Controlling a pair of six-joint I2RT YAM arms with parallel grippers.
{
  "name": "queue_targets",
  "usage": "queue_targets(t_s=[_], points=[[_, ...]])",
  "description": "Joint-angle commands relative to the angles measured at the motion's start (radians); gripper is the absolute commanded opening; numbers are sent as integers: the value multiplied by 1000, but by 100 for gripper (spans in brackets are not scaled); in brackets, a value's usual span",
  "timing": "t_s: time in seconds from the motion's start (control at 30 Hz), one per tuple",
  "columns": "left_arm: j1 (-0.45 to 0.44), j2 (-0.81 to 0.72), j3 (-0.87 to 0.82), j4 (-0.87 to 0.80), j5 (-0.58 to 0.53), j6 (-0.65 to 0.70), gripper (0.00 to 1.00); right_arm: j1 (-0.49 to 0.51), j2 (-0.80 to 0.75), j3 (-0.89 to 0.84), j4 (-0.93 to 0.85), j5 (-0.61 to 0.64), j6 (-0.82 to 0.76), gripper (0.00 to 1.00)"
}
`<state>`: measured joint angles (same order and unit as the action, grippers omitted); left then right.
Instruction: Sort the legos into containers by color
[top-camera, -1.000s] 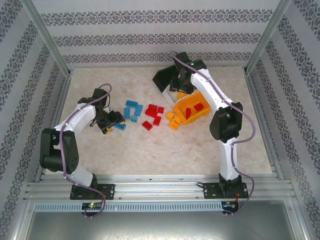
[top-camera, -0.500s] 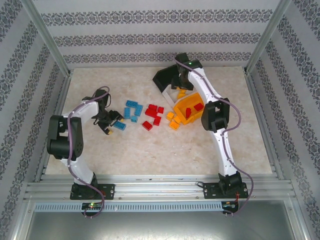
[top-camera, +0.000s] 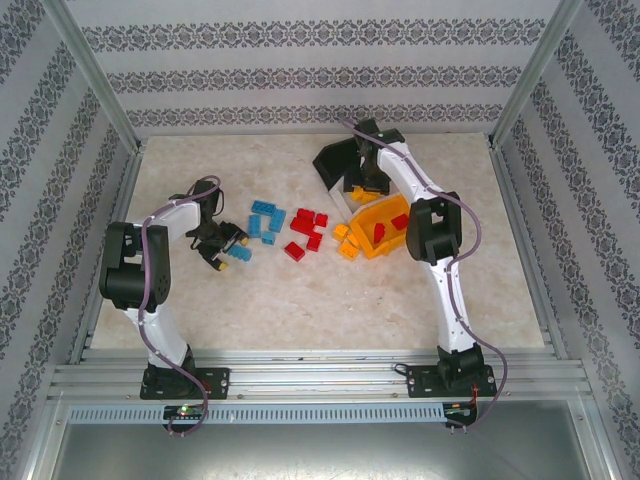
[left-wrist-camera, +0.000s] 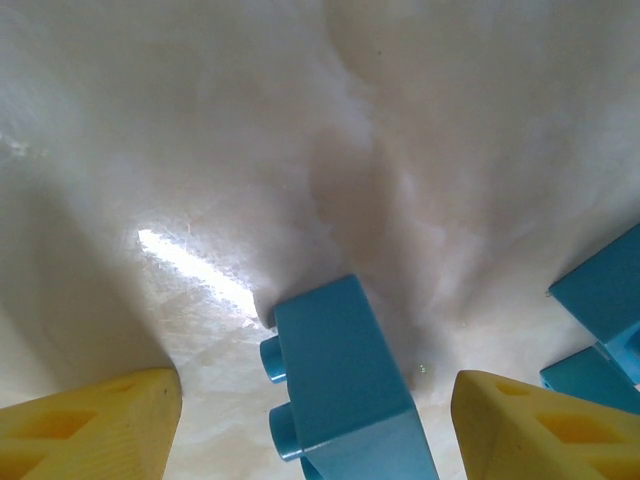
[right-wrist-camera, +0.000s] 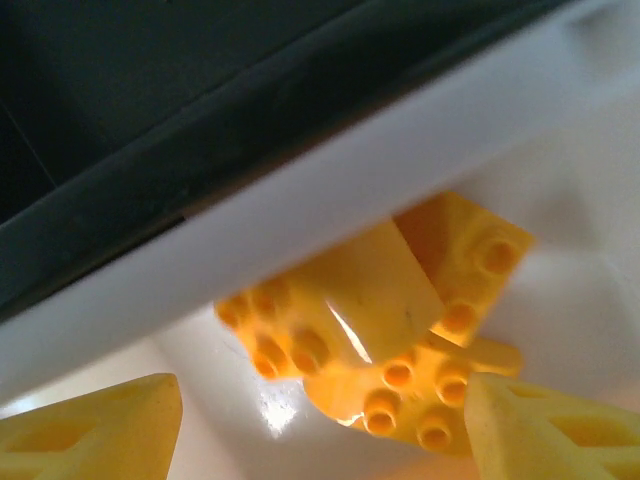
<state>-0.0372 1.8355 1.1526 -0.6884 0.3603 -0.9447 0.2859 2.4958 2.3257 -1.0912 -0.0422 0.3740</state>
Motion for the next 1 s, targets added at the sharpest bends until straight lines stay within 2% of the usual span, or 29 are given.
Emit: queue_targets(t_s=[0.0, 0.07, 0.23, 0.3, 0.37, 0.53, 0.6, 0.83, 0.97], points=[[10, 39, -2, 44, -11, -9, 71, 13, -108, -107, -1, -16, 8, 75], [9, 38, -10, 52, -11, -6, 69, 17, -166, -206, 38, -14, 11, 75], [10, 47, -25, 76, 2, -6, 53, 18, -319, -454, 124, -19, 35, 75], [9, 51, -24, 81, 6, -5, 50, 20, -368, -526, 148, -27, 43, 75], [10, 54, -19, 81, 7, 0, 46, 21, -409, -576, 160, -30, 50, 75], [9, 41, -16, 90, 16, 6, 22, 22, -505, -640, 178, -34, 58, 75], [10, 25, -16, 83, 22, 10, 17, 20, -544, -651, 172, -36, 64, 75], [-13, -110, 31, 112, 30, -15, 12, -60, -773, -796, 216, -103, 150, 76], [-83, -61, 161, 225, 75, -101, 12, -140, -885, -918, 250, -219, 217, 76]])
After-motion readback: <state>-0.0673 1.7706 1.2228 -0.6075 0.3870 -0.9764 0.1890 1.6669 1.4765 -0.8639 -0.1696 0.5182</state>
